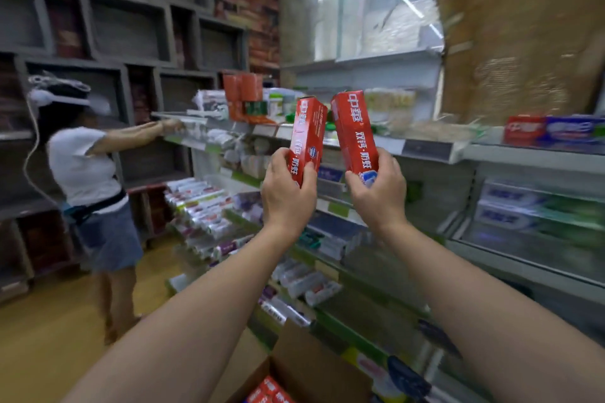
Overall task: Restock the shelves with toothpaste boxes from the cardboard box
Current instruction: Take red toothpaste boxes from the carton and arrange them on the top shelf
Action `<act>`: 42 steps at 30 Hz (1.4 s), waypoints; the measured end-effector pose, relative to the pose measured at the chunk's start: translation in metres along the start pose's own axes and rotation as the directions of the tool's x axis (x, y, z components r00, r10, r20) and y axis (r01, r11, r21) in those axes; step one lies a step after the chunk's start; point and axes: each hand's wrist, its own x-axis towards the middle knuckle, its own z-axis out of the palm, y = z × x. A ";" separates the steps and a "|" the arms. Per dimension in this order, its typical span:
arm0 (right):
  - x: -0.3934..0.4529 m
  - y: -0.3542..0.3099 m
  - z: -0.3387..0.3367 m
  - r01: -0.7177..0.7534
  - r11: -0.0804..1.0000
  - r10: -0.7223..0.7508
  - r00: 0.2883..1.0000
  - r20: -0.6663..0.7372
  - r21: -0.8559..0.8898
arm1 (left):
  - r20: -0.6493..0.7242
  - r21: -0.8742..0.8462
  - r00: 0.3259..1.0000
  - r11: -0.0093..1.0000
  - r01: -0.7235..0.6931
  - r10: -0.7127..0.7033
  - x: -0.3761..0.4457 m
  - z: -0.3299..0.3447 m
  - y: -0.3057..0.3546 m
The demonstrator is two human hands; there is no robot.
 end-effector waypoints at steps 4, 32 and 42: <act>0.019 -0.010 -0.052 0.037 0.999 -0.040 0.996 -0.085 -0.037 | 0.012 -0.079 0.997 0.994 -0.070 0.071 0.002 0.018 0.044; 0.042 0.015 -0.505 -0.004 0.874 -0.163 0.939 -0.301 -0.486 | 0.195 -0.436 0.966 0.897 -0.069 0.169 -0.143 0.204 0.372; 0.067 0.037 -0.550 -0.061 0.761 -0.102 0.972 -0.211 -0.646 | 0.217 -0.429 0.958 0.900 -0.078 0.187 -0.133 0.240 0.395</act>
